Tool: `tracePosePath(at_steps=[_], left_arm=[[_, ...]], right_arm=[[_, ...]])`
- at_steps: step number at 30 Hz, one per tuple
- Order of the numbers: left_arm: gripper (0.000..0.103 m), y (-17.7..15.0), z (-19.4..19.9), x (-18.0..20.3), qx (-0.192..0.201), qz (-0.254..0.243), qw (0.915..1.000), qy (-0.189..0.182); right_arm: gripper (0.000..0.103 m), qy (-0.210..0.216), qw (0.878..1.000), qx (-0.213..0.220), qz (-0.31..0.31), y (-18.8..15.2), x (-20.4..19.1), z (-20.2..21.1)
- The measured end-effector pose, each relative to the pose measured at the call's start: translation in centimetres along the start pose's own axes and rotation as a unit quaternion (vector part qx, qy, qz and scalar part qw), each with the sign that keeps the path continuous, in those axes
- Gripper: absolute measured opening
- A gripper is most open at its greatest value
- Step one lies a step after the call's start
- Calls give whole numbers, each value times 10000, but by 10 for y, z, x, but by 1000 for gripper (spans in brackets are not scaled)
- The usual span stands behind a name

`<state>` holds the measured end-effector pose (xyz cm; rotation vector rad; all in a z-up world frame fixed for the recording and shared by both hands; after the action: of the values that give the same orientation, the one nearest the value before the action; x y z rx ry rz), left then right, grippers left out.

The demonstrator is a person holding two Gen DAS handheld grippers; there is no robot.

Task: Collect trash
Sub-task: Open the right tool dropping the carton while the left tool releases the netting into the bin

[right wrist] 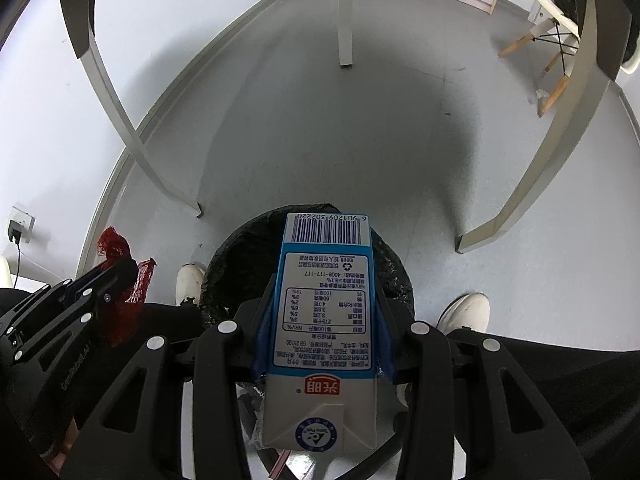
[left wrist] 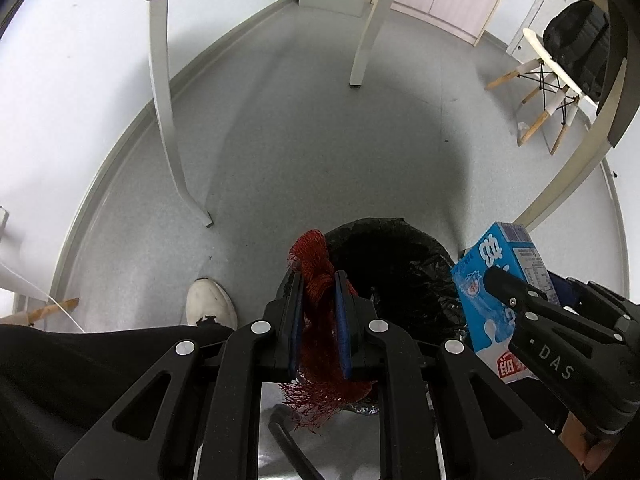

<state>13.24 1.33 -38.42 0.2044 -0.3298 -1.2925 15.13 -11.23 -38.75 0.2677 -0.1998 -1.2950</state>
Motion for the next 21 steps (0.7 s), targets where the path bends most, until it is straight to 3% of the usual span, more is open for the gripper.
tracePosePath(at_steps=[11, 21], left_arm=[[14, -6, 3, 24, 0, -239, 9996, -116], [14, -15, 1, 62, -108, -506, 9981, -331]], right_arm=[[93, -423, 9972, 607, -61, -5, 28, 33], [95, -639, 9937, 669, -627, -27, 80, 46]])
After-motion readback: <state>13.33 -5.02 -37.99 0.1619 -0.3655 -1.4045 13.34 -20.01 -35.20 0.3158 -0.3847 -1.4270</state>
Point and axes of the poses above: each gripper's, at about its wrist camera, not at the fingertips, and z roughly against the way its jaws point, x to its right, y to its top, the point moved 1 cm from there along -z, roughly the way its jaws point, and after that the axes turned 8 degrees about z, right-handed, at the moved point
